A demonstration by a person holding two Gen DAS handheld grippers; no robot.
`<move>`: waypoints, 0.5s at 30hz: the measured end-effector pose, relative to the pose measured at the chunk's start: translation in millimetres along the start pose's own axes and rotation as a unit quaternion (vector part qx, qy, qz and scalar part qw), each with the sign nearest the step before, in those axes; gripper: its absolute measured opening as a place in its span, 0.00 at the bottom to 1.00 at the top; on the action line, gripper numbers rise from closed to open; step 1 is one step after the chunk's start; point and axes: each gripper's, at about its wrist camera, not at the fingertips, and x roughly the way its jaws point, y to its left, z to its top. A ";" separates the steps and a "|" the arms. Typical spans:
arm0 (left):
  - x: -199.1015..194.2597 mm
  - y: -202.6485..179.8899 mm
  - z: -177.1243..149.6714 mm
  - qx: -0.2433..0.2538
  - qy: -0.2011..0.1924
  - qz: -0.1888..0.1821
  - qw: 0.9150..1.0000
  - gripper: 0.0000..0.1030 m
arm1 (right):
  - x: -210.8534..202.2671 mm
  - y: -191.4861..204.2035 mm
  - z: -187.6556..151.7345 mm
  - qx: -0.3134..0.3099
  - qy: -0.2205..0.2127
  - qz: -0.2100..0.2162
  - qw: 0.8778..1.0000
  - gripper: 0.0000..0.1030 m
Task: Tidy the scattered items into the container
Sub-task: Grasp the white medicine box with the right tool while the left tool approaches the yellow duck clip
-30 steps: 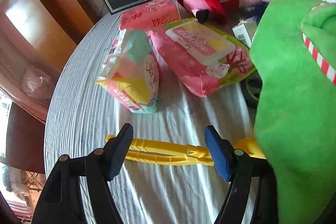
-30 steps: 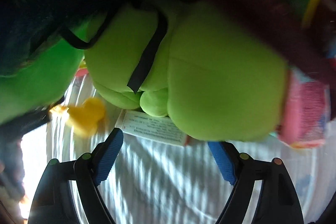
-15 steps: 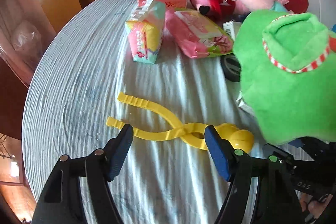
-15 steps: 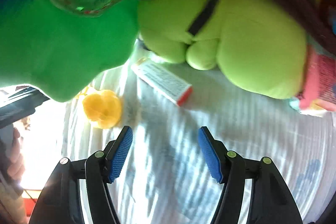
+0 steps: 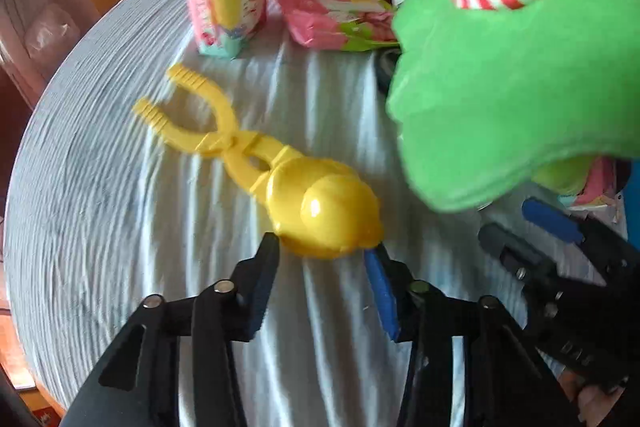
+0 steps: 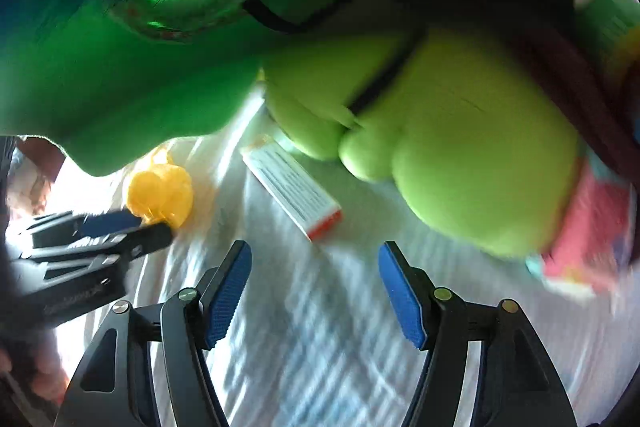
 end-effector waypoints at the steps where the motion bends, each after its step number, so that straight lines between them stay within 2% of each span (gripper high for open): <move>1: 1.8 8.8 -4.3 -0.004 0.006 0.015 1.000 0.30 | 3.8 2.4 2.8 -0.011 -0.008 0.003 1.000 0.80; 3: -2.1 25.9 -10.3 -0.024 0.004 0.026 0.999 0.30 | 11.4 7.0 7.9 -0.033 -0.023 0.004 0.999 0.88; 5: -10.7 32.9 -12.3 -0.036 -0.005 0.030 0.999 0.30 | 18.9 11.8 11.6 -0.054 -0.032 0.003 0.998 0.88; 6: -17.9 33.1 -11.9 -0.043 -0.015 0.028 0.999 0.30 | 21.5 13.5 12.4 -0.060 -0.031 0.003 0.998 0.84; 7: -24.6 31.8 -10.7 -0.051 -0.023 0.021 0.998 0.30 | 24.3 15.9 12.4 -0.069 -0.028 0.003 0.997 0.68; 8: -30.6 28.7 -7.9 -0.061 -0.029 0.006 0.998 0.30 | 25.5 18.2 11.8 -0.075 -0.024 0.001 0.997 0.63; 9: -34.7 23.8 -3.7 -0.070 -0.034 -0.009 0.997 0.33 | 24.0 20.5 10.8 -0.082 -0.023 0.000 0.996 0.52; 10: -35.2 17.2 1.5 -0.075 -0.038 -0.018 0.996 0.41 | 22.1 21.4 10.1 -0.083 -0.020 0.008 0.996 0.43; 12: -31.3 2.0 12.8 -0.075 -0.045 -0.017 0.996 0.48 | 17.7 20.8 6.9 -0.077 -0.007 0.031 0.996 0.38; 15: -13.1 -12.5 31.5 -0.075 -0.050 -0.009 0.996 0.49 | 13.2 17.2 2.9 -0.072 -0.003 0.033 0.997 0.38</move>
